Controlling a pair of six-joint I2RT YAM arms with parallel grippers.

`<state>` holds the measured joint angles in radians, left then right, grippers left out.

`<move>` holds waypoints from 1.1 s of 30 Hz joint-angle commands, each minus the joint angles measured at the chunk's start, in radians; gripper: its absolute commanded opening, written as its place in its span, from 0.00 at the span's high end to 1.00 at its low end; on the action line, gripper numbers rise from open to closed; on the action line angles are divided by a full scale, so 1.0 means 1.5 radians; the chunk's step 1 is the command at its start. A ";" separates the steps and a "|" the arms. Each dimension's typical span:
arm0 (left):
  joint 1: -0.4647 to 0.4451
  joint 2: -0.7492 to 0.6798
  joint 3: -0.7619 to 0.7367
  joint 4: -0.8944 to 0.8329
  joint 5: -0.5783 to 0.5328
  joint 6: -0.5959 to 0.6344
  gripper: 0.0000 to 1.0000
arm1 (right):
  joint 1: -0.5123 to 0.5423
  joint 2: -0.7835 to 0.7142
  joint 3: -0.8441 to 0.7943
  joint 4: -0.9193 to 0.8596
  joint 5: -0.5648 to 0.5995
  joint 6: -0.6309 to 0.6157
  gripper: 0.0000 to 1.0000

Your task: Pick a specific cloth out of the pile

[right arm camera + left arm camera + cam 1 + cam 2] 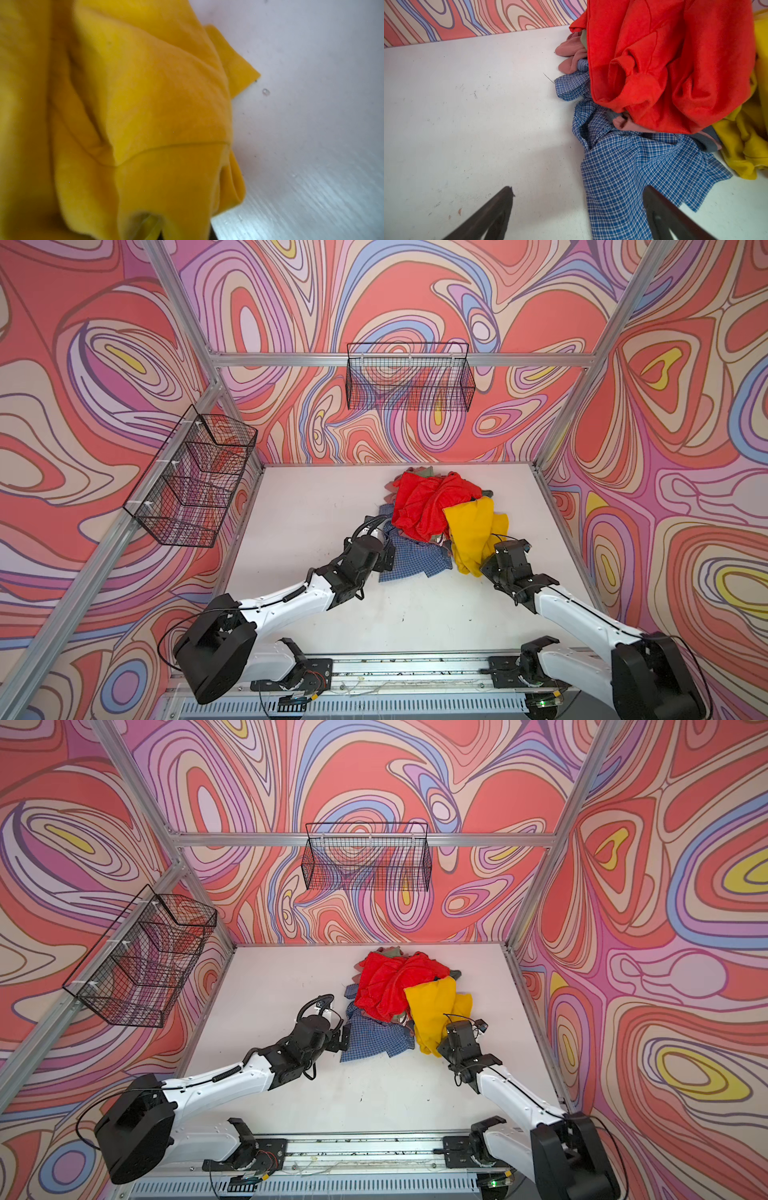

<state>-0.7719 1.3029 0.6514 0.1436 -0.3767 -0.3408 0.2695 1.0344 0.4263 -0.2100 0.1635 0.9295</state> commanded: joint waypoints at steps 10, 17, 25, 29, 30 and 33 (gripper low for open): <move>0.000 -0.067 -0.023 -0.012 -0.077 0.012 0.00 | 0.000 -0.126 0.217 -0.019 -0.083 -0.167 1.00; 0.008 -0.156 -0.064 -0.007 -0.142 -0.016 0.00 | 0.004 -0.066 0.385 0.003 -0.173 -0.222 1.00; 0.045 -0.243 -0.063 -0.119 -0.198 -0.064 0.00 | 0.078 0.076 0.572 0.058 -0.261 -0.265 1.00; 0.061 -0.280 -0.068 -0.162 -0.221 -0.093 0.00 | 0.142 0.166 0.684 0.077 -0.292 -0.285 1.00; 0.063 -0.289 -0.068 -0.171 -0.230 -0.097 0.00 | 0.160 0.192 0.717 0.084 -0.304 -0.286 1.00; 0.063 -0.320 -0.066 -0.209 -0.264 -0.113 0.00 | 0.212 0.272 0.809 0.103 -0.329 -0.286 1.00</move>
<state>-0.6811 0.8593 0.5514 -0.0708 -0.6949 -0.4580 0.5316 1.3788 1.5360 -0.1570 -0.2546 0.5312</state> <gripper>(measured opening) 0.999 0.067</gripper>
